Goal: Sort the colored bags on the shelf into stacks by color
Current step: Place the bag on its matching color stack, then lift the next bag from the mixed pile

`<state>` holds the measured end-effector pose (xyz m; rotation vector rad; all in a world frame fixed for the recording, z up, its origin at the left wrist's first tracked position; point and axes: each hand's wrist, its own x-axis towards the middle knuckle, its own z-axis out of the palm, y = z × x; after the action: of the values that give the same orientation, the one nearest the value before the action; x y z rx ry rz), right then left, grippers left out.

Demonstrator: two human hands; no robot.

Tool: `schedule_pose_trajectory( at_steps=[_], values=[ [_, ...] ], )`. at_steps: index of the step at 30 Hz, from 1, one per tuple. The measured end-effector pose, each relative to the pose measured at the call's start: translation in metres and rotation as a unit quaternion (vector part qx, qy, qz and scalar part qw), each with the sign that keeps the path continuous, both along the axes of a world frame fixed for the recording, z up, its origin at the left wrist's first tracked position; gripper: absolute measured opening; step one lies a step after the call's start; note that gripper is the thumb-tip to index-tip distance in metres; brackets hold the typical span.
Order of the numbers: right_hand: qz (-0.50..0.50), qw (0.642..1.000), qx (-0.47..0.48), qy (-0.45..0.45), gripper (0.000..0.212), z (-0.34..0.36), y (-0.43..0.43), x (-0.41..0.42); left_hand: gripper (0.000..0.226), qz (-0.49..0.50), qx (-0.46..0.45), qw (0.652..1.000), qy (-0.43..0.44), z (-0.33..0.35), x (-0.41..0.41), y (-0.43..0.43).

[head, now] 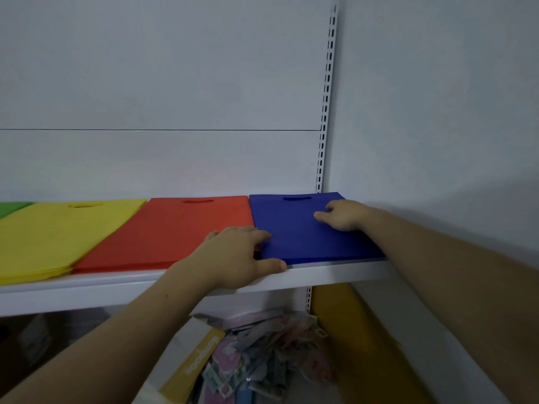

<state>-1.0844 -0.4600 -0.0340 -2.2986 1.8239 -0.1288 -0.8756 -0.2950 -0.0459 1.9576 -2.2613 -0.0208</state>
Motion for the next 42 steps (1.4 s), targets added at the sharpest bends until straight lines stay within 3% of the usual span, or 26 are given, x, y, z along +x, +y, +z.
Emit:
schedule_pose_trajectory(
  at_steps=[6,13,24,32,42],
  values=[
    [0.069,0.994,-0.063,-0.061,0.063,0.013,0.012,0.031,0.072,0.045,-0.038,0.996,0.070,0.010,0.015,0.011],
    [0.160,0.975,-0.092,-0.122,0.065,0.020,0.052,0.099,0.070,0.100,-0.087,0.989,0.072,0.011,0.060,0.051],
    [0.277,0.946,-0.120,-0.118,0.065,0.039,0.154,0.274,0.067,0.195,-0.139,0.966,0.097,0.009,0.199,0.175],
    [0.352,0.922,-0.113,-0.115,0.065,0.034,0.245,0.428,0.065,0.285,-0.137,0.946,0.064,0.012,0.322,0.285],
    [0.419,0.898,-0.096,-0.097,0.066,0.032,0.321,0.575,0.066,0.381,-0.117,0.913,0.087,0.013,0.435,0.371]
  ],
)
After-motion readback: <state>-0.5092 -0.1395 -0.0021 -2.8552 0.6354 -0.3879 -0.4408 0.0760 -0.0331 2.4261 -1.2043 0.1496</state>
